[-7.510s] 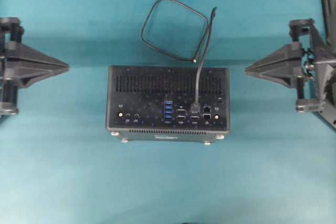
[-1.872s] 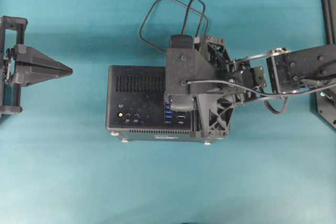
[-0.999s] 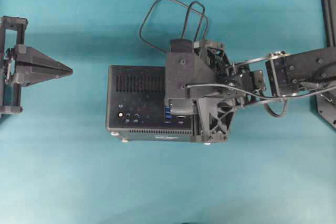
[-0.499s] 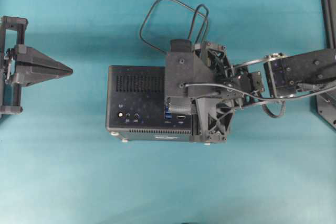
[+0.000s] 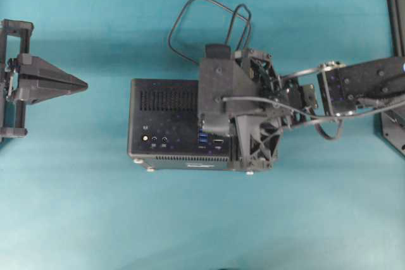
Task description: Insert the USB into the PC box with both arms.
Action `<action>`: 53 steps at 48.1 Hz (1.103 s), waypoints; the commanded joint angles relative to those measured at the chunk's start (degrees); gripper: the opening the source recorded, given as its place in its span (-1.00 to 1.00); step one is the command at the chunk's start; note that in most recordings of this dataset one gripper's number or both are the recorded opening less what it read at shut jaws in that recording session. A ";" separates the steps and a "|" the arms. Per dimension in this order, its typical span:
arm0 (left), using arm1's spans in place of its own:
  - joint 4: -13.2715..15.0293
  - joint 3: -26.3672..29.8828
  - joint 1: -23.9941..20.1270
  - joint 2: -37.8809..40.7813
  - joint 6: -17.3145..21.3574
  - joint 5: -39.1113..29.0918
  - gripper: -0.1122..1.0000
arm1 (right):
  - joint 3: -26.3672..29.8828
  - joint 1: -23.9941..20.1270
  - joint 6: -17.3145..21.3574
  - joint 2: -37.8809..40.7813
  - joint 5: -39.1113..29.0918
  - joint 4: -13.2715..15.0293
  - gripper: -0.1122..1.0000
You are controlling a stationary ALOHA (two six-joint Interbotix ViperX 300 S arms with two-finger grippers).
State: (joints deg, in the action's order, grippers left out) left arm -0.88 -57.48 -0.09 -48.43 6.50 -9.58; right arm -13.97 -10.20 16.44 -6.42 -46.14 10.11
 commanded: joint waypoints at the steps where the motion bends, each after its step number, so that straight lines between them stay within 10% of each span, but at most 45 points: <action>1: -0.18 1.14 0.00 0.18 -0.09 0.53 -0.80 | 0.44 -0.97 0.70 -0.53 0.09 -0.70 -0.55; 20: -0.09 1.14 -0.09 0.26 -0.09 0.53 -0.80 | 0.88 0.00 0.53 -0.26 0.62 -0.35 -0.48; 40: -0.18 1.14 -0.09 0.26 -0.09 0.62 -0.80 | 0.97 0.00 0.62 -1.23 0.62 0.44 0.47; 53: -0.18 1.14 -0.09 0.35 -0.09 0.62 -0.80 | -0.26 0.09 0.62 -4.31 2.72 2.20 0.49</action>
State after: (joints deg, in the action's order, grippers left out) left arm -0.88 -57.48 -0.09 -48.34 6.50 -9.58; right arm -14.33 -10.02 16.52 -8.26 -44.74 12.04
